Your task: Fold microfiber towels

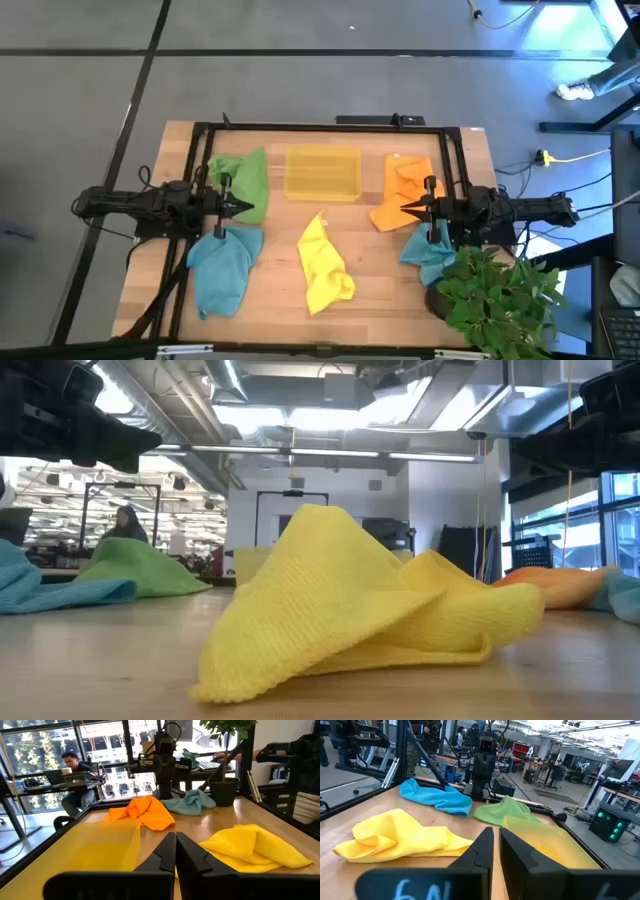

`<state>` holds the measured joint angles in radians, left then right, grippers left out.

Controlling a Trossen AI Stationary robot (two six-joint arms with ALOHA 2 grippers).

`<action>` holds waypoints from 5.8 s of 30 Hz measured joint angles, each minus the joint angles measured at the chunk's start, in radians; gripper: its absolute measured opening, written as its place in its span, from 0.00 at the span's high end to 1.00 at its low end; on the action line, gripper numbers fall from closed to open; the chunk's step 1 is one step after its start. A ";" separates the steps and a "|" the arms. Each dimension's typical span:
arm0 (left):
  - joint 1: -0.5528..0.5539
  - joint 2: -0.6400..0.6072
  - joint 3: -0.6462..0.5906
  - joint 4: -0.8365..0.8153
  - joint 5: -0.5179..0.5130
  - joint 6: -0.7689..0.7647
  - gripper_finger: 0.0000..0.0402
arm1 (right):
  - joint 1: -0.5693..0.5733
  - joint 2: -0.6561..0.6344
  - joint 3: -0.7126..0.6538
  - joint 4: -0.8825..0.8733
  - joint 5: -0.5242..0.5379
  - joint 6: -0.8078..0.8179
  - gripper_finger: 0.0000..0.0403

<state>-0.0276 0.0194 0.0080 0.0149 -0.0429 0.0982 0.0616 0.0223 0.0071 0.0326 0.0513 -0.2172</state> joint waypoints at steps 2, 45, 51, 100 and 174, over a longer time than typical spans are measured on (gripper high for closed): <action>0.000 0.000 0.000 0.000 0.000 0.000 1.00 | 0.000 0.000 0.000 0.000 0.000 0.000 0.92; 0.000 0.000 0.000 0.000 0.000 0.000 1.00 | 0.000 0.000 0.000 0.000 0.000 0.000 0.92; 0.000 0.000 0.000 0.000 0.000 0.000 1.00 | 0.000 0.000 0.000 0.000 0.000 0.000 0.92; 0.000 0.000 0.000 0.000 0.000 0.000 1.00 | 0.000 0.000 0.000 0.000 0.000 0.000 0.92; 0.000 0.000 0.000 0.000 0.000 0.000 1.00 | 0.000 0.000 0.000 0.176 0.000 0.057 0.92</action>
<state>-0.0276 0.0196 0.0078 0.0150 -0.0429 0.0979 0.0620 0.0223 0.0070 0.2090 0.0509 -0.1604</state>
